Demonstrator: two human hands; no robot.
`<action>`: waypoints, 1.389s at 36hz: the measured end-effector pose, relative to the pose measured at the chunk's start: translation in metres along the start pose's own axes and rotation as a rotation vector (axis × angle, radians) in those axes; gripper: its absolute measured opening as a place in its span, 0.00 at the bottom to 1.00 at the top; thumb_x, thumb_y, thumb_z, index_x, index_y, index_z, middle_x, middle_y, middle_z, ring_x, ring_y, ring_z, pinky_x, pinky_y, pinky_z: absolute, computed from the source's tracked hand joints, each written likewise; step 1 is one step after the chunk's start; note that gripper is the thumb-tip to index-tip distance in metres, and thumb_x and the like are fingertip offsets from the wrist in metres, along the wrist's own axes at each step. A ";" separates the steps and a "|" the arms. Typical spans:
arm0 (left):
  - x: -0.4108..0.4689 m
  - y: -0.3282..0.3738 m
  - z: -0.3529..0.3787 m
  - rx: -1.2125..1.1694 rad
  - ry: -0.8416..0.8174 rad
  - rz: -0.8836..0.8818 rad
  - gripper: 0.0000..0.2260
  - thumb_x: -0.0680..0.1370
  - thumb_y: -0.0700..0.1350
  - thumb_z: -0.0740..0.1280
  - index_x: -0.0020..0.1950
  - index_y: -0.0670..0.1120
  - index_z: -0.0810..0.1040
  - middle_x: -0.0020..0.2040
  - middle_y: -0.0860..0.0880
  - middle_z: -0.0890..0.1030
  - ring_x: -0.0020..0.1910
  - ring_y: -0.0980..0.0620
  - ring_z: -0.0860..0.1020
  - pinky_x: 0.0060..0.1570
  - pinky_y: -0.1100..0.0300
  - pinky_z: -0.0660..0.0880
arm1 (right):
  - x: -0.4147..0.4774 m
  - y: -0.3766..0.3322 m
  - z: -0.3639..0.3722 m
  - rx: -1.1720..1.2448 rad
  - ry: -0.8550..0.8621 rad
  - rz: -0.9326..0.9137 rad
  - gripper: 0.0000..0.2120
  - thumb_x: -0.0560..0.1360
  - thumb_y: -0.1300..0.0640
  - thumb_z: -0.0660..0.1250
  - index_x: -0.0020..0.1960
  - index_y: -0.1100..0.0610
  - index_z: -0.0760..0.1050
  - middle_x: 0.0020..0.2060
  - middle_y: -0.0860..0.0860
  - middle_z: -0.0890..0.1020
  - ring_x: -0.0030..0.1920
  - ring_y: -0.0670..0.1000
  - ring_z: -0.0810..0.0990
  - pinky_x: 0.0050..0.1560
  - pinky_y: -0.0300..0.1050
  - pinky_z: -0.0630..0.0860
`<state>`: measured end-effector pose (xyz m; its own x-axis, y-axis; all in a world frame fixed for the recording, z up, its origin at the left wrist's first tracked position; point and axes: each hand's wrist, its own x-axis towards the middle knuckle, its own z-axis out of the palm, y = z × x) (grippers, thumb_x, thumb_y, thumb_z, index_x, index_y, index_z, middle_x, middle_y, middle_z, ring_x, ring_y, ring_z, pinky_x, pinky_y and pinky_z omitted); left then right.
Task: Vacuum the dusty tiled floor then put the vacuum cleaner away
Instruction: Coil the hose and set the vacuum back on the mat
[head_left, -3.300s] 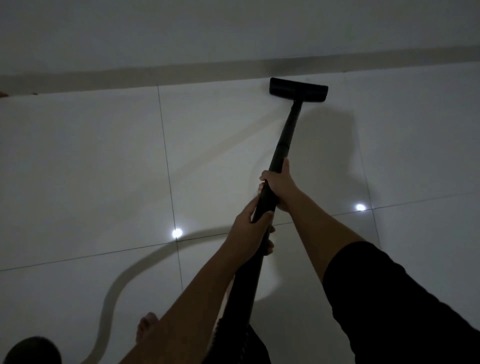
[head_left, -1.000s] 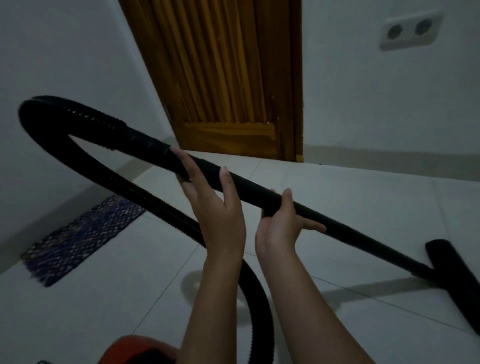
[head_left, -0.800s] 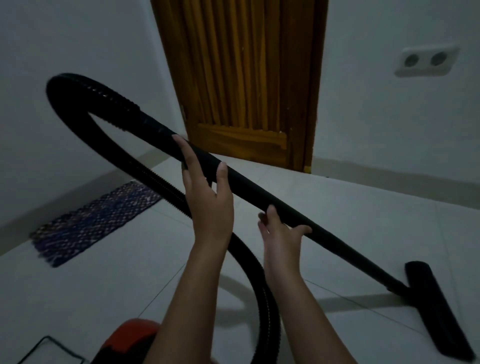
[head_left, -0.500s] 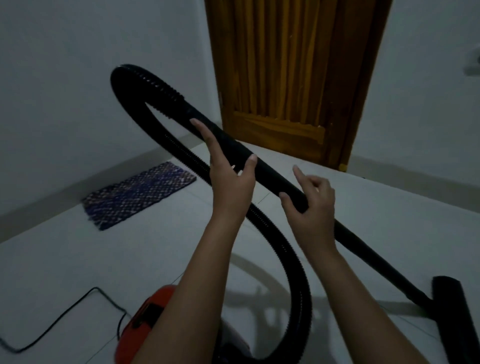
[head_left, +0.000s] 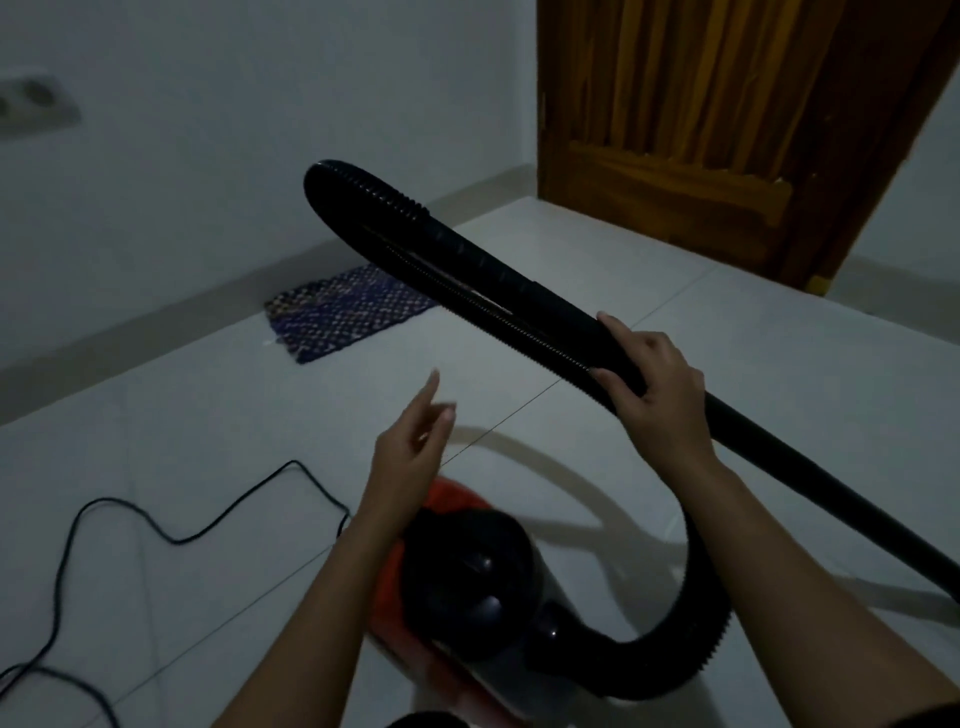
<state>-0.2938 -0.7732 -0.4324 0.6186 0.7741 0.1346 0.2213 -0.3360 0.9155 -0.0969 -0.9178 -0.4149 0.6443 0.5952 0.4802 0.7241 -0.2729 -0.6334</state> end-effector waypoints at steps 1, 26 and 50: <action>-0.008 -0.019 -0.008 0.029 0.004 -0.068 0.20 0.79 0.47 0.63 0.71 0.55 0.67 0.60 0.49 0.80 0.59 0.58 0.78 0.60 0.69 0.72 | -0.001 0.000 0.005 -0.007 -0.002 0.003 0.26 0.75 0.48 0.61 0.73 0.48 0.69 0.52 0.54 0.77 0.52 0.55 0.76 0.54 0.51 0.64; -0.031 -0.125 -0.024 0.020 0.173 -0.699 0.18 0.71 0.59 0.68 0.58 0.53 0.81 0.57 0.48 0.82 0.57 0.46 0.78 0.63 0.43 0.71 | -0.007 -0.009 0.062 -0.014 -0.089 0.015 0.26 0.76 0.47 0.61 0.74 0.45 0.67 0.54 0.53 0.76 0.55 0.55 0.75 0.57 0.47 0.59; -0.003 0.035 0.019 -0.699 0.378 -0.350 0.19 0.80 0.49 0.60 0.71 0.48 0.67 0.70 0.50 0.71 0.66 0.56 0.70 0.60 0.66 0.64 | -0.010 -0.028 0.047 0.079 -0.123 0.072 0.27 0.76 0.52 0.70 0.70 0.36 0.65 0.50 0.48 0.76 0.52 0.52 0.77 0.59 0.60 0.73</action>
<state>-0.2737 -0.7979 -0.4084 0.2824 0.9392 -0.1953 -0.2384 0.2659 0.9341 -0.1355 -0.8803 -0.4303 0.6551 0.6660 0.3568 0.6525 -0.2605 -0.7116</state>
